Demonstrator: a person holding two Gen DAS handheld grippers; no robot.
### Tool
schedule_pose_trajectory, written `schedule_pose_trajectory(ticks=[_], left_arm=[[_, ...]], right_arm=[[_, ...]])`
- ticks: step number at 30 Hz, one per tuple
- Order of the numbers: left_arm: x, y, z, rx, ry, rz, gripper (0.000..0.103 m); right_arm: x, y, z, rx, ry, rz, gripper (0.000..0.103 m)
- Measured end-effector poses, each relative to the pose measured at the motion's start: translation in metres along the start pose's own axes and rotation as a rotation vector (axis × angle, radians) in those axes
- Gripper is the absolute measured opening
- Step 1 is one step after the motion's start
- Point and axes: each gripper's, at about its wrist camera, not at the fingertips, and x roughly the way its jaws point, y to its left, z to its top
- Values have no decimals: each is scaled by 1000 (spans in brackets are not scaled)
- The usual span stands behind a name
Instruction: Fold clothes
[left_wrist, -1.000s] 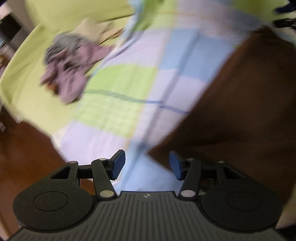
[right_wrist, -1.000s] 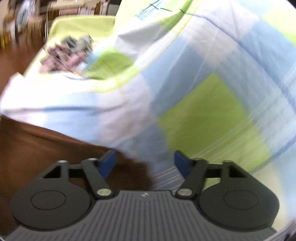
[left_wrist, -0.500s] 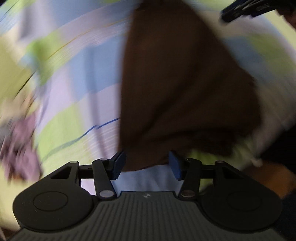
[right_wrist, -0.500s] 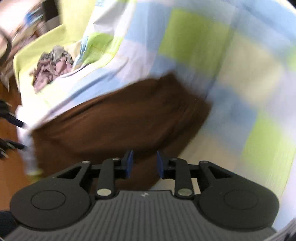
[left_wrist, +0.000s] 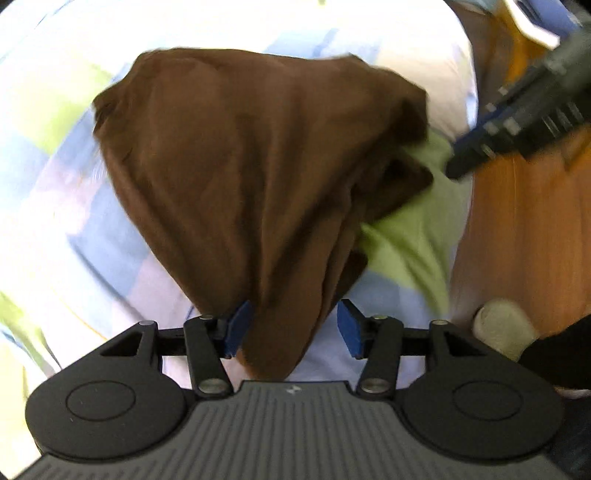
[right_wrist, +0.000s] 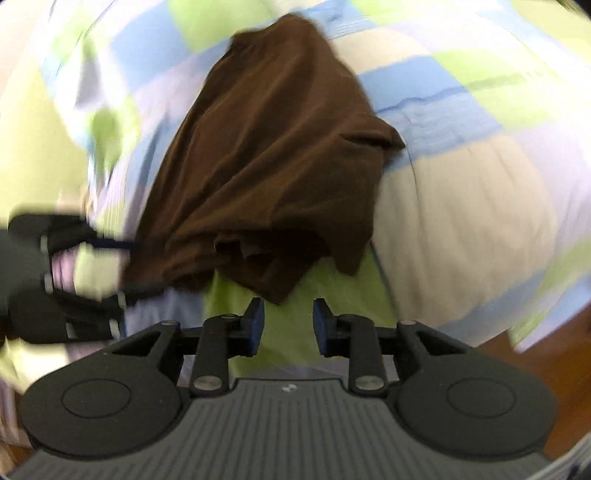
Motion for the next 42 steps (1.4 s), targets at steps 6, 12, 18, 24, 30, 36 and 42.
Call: schedule_pose_trajectory(ticks=[6,12,18,24,30,36,42], left_arm=[[-16,6,0,70,-97,33,58],[20,22,12,95,-115,-56,58],[39,50,-3,152,-94,-141,58],[26,51,-10,274,-108,-141,58],[6,39,-1,348,-167,-230,59],[11,11,-25,451,-127,-209,59],[16,0,-43,506,-106,-121,44]], right_arm=[[12,6,-15,155,-180,-33,30],[37,6,-13,304,-181,-127,4],[-1,-9,-48,476,-274,-223,3],[-11,-32,-75,538,-175,-346,6],[-34,-18,-37,366,-362,-242,43],[-2,-36,-23,347,-315,-175,31],[-4,-34,-23,324,-301,-164,31]])
